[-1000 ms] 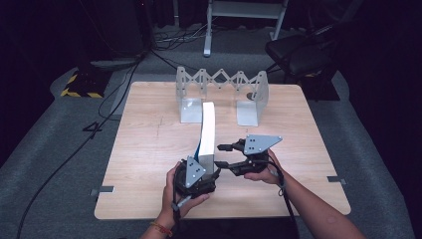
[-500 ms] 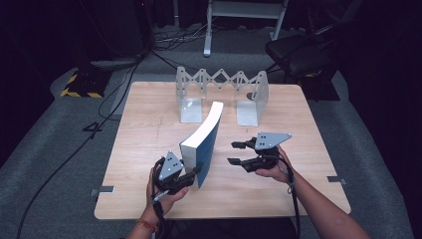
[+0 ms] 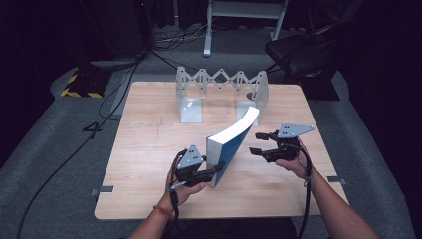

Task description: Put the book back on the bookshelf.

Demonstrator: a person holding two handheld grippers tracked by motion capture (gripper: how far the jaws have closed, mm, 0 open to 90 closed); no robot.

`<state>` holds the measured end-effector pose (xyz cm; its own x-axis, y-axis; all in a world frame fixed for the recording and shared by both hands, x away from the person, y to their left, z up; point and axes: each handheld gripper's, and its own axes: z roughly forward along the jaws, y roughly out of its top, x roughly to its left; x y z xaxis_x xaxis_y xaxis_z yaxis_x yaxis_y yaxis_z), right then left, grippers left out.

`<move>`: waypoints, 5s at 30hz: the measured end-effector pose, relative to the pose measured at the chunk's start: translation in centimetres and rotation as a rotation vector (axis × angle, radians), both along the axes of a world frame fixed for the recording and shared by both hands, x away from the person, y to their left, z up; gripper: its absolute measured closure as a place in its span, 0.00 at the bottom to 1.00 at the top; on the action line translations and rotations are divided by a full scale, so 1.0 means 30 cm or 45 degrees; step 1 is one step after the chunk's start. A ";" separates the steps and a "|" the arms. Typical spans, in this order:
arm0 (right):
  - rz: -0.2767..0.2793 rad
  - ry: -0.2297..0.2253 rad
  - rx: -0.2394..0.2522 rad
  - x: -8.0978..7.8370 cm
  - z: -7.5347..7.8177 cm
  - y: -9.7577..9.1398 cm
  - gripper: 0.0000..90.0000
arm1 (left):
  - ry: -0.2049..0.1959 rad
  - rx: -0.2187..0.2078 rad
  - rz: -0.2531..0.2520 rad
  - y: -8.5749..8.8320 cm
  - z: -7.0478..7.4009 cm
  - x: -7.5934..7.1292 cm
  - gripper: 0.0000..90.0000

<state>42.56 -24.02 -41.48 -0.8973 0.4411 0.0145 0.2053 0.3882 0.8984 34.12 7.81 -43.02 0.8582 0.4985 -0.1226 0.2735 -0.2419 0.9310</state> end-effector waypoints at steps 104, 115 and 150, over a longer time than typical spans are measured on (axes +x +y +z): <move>0.205 -0.119 0.071 -0.192 0.005 0.019 0.66 | -0.141 0.306 0.036 0.001 -0.046 0.071 0.40; 0.111 -0.170 0.062 -0.195 0.009 0.011 0.65 | -0.161 0.311 0.011 -0.042 -0.042 0.127 0.38; 0.131 -0.137 0.131 -0.160 -0.012 -0.008 0.68 | 0.281 0.449 0.126 0.245 -0.196 0.019 0.31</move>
<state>37.77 -24.26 -41.85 -0.9363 0.3483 -0.0440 0.0697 0.3071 0.9491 34.68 15.15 -48.90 0.7761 0.6217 -0.1055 0.4951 -0.4971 0.7126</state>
